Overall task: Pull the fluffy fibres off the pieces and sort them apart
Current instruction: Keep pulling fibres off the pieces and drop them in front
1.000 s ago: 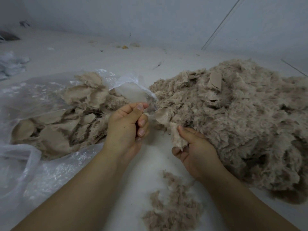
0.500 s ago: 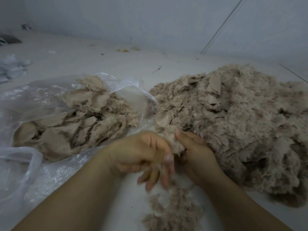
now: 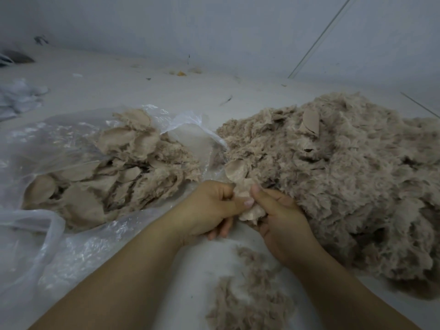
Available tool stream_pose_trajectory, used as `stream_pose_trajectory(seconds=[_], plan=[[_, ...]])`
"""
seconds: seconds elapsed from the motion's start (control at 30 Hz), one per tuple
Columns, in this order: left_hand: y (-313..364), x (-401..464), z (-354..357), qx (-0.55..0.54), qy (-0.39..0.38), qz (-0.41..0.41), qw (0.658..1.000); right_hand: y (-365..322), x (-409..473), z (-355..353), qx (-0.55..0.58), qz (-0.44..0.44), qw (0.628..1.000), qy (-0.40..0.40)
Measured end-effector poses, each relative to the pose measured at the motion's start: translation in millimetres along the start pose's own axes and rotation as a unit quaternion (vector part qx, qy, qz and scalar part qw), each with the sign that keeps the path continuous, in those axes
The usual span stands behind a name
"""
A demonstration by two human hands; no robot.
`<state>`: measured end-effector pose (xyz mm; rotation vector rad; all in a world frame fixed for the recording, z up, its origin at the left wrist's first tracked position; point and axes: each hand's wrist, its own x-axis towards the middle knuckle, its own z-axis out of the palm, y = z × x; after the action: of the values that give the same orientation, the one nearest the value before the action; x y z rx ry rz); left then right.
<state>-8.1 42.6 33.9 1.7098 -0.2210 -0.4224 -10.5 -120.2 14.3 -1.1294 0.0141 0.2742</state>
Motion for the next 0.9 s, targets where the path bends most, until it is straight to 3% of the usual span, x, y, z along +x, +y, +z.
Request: stream_pose_trajectory(seconds=[0.1,0.13,0.2,0.23,0.27,0.37,0.43,0.63,0.73,0.9], plan=[[-1.9,4.5,0.2,-0.065,0.083,0.029,0.994,-0.4,2.3,0.9,-0.005,-0.012,1.0,0.02],[-1.5,6.8,-4.4,-0.14,0.149,0.062,0.977,-0.7,2.8,1.5,-0.001,-0.014,0.999,0.031],[3.0,10.1,-15.8,-0.302,0.281,0.132,0.901,0.1,4.8,1.1,-0.001,-0.016,0.999,0.044],[3.6,11.8,-19.0,-0.339,0.311,0.154,0.874,1.0,5.5,1.1,-0.004,-0.017,0.999,0.047],[2.3,13.7,-19.3,-0.34,0.324,0.157,0.869,1.8,5.8,1.4,-0.005,-0.018,0.999,0.049],[-6.0,18.2,-5.4,-0.159,0.318,0.123,0.927,2.8,6.3,1.7,-0.01,-0.017,0.999,0.046],[-9.7,23.2,4.4,-0.055,0.311,0.125,0.94,3.3,6.8,1.0,-0.013,-0.014,0.999,0.045],[-6.9,38.8,10.1,-0.153,0.298,0.1,0.937,2.1,5.0,5.1,-0.034,-0.017,0.998,0.048],[-8.6,37.4,9.8,-0.127,0.289,0.11,0.942,1.3,5.6,5.2,-0.036,-0.011,0.998,0.056],[-8.8,13.2,25.8,-0.147,0.201,0.138,0.959,-2.5,2.4,4.5,-0.028,-0.011,1.0,-0.001]])
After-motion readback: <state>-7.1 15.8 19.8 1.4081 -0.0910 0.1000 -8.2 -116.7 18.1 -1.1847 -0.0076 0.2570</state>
